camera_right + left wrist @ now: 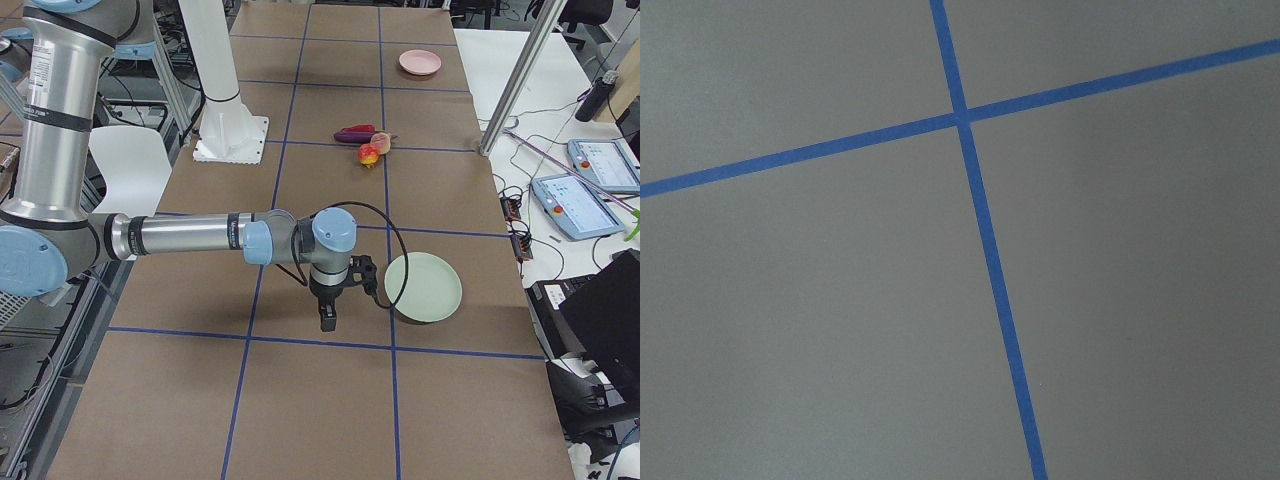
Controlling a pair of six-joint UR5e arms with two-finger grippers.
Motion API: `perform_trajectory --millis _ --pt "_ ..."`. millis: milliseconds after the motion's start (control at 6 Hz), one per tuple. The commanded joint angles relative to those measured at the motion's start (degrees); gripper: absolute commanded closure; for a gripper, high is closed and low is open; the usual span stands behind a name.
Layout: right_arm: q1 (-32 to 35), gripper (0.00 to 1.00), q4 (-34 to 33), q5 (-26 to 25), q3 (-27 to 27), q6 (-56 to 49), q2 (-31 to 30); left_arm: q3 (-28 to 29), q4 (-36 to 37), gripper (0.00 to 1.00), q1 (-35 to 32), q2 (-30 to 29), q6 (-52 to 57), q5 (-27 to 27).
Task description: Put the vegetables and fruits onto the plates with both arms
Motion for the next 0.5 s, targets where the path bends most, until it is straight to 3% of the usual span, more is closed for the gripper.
perform_trajectory --millis 0,333 --pt "0.0 0.0 0.09 0.29 0.27 0.03 0.01 -2.7 0.17 0.0 0.0 0.2 0.61 -0.09" --pt "0.0 0.0 7.85 0.38 0.27 0.38 0.28 -3.08 0.44 0.0 0.0 0.21 0.53 0.26"
